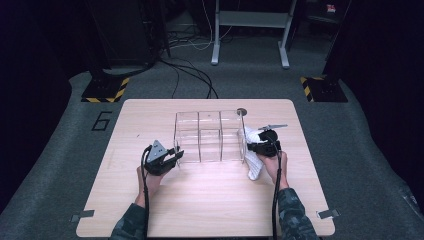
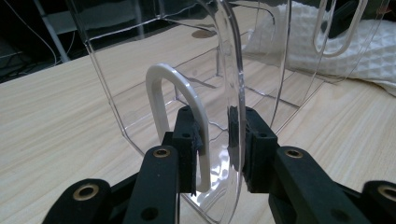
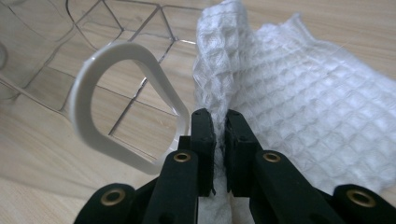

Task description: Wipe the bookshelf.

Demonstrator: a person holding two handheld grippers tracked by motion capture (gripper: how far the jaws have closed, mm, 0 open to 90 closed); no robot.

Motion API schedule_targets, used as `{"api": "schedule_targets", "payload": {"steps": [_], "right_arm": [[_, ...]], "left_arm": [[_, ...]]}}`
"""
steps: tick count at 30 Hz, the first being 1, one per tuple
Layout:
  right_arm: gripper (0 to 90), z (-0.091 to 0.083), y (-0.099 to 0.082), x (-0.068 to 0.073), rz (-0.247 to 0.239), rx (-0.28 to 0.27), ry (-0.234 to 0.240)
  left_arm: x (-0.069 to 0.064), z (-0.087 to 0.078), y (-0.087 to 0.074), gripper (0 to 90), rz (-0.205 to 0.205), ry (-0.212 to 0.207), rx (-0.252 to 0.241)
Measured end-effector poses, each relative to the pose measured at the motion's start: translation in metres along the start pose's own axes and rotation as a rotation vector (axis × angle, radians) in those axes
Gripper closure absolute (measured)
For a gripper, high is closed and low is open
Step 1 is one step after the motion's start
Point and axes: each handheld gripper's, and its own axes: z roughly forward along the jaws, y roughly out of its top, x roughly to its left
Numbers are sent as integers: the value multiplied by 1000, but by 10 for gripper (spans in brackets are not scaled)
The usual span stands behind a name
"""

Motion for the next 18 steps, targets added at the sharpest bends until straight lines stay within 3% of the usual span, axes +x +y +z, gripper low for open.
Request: {"api": "schedule_targets", "payload": {"steps": [11, 18], "right_arm": [[839, -48, 13, 6, -9, -135, -43], [838, -65, 30, 12, -31, -213, -52]], "left_arm": [[1, 0, -1, 714, -3, -1, -6], [0, 1, -2, 711, 2, -3, -17]]}}
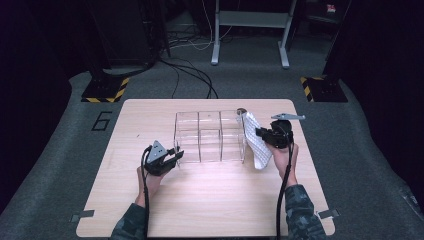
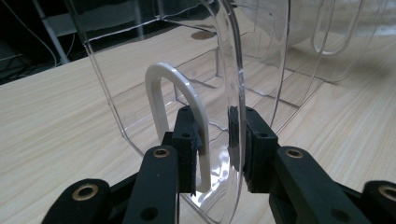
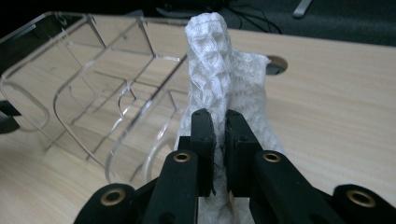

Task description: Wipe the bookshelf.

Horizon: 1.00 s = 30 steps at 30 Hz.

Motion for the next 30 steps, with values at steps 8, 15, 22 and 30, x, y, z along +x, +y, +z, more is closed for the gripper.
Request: {"api": "schedule_targets", "payload": {"steps": [8, 15, 22, 30], "right_arm": [[836, 4, 19, 6, 11, -61, 14], [837, 24, 21, 6, 44, -32, 36], [836, 40, 17, 3, 78, -2, 72], [834, 54, 7, -5, 123, 40, 102]], "left_arm": [[1, 1, -2, 711, -9, -7, 8], [1, 1, -1, 711, -1, -2, 6], [1, 1, -2, 711, -3, 4, 2], [0, 1, -2, 711, 2, 5, 8]]}}
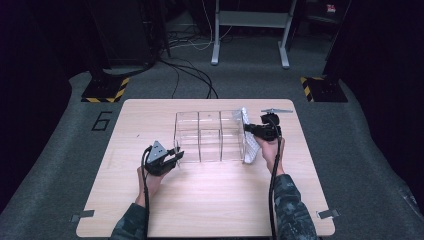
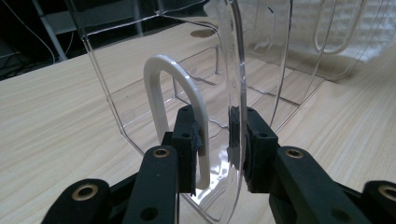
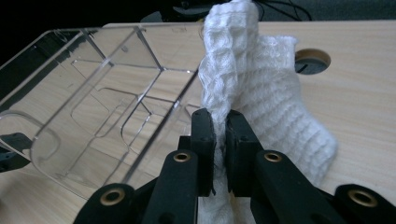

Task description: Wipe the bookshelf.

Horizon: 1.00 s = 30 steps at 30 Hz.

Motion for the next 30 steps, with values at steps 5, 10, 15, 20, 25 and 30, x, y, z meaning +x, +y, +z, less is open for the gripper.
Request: {"api": "schedule_targets", "payload": {"steps": [5, 10, 15, 20, 25, 30], "right_arm": [[833, 11, -11, -5, -1, 39, -14], [831, 17, -18, -6, 8, 78, -25], [829, 21, -26, -9, -1, 106, -31], [830, 25, -34, -10, -14, 137, -33], [829, 26, -41, -12, -18, 168, -26], [828, 24, -46, -11, -40, 225, -28]], "left_arm": [[-1, 0, 0, 711, -7, -7, 1], [-1, 0, -1, 711, -7, -2, -4], [-1, 0, -1, 711, -4, 2, -2], [-1, 1, -1, 711, -1, 7, -6], [-1, 1, -1, 711, 1, 7, -3], [-1, 0, -1, 711, 1, 7, 2]]}}
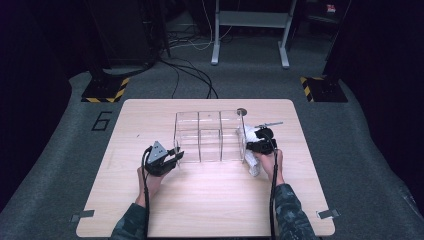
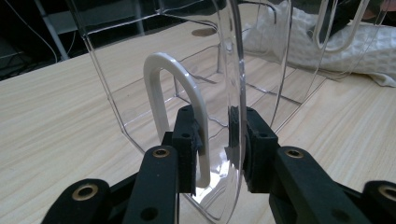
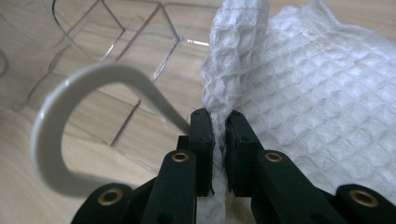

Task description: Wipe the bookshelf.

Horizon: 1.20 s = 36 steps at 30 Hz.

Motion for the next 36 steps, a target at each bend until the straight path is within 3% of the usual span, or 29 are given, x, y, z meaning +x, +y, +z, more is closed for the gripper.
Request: {"api": "schedule_targets", "payload": {"steps": [4, 9, 16, 21, 24, 28, 36], "right_arm": [[829, -5, -5, 1, -23, 43, -10], [832, -22, -10, 5, -39, 16, -42], [834, -63, -19, 12, -27, -126, -54], [833, -91, -15, 22, -38, -233, -29], [832, -101, -10, 29, -53, -282, -1], [831, -102, -5, 38, -67, -303, 17], [830, -79, -6, 37, -62, -249, 29]], "left_arm": [[0, 1, -1, 711, -14, -4, -4], [0, 0, 0, 711, 0, 1, 3], [-1, 0, 0, 710, -3, -1, 4], [-2, 0, -1, 711, -17, -3, 4], [-1, 0, -1, 711, -3, 2, 3], [-1, 0, -1, 710, -2, 4, 3], [-2, 1, -1, 709, 3, 9, -2]]}}
